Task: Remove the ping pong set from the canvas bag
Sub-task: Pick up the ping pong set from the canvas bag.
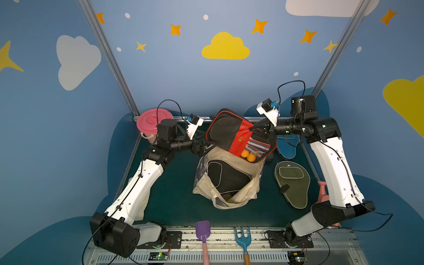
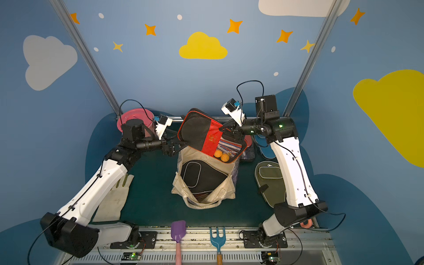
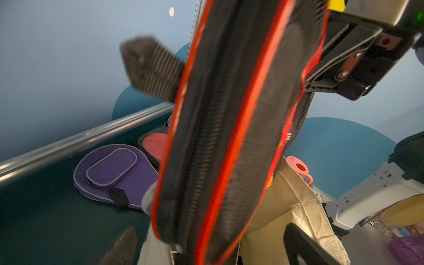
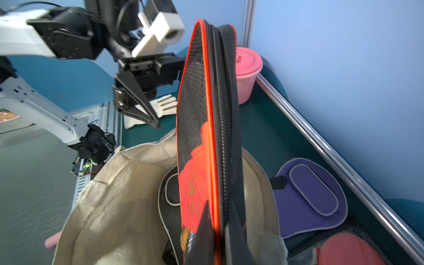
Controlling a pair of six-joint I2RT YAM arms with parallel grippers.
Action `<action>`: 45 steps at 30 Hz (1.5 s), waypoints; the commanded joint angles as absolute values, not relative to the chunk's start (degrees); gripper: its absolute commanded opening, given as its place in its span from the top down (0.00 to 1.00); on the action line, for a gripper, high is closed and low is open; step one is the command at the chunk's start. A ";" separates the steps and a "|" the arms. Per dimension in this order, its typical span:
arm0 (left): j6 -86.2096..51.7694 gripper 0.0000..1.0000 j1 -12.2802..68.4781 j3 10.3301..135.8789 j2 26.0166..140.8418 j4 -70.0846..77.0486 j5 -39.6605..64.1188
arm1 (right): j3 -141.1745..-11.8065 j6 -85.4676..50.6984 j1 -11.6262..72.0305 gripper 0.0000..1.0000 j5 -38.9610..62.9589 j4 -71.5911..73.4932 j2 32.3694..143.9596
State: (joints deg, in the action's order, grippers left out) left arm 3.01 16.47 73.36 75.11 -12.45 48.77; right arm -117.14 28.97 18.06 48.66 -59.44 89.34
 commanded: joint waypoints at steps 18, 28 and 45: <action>-7.82 0.96 19.95 69.26 78.57 7.30 58.41 | -103.36 18.79 17.58 1.00 64.51 -37.95 89.19; 9.67 0.97 19.69 77.15 77.93 -15.40 65.50 | -103.50 31.58 13.63 0.09 63.66 -52.79 89.00; 17.60 0.96 21.93 83.32 82.89 -26.79 66.03 | -117.50 46.36 22.18 0.30 66.58 -77.57 104.49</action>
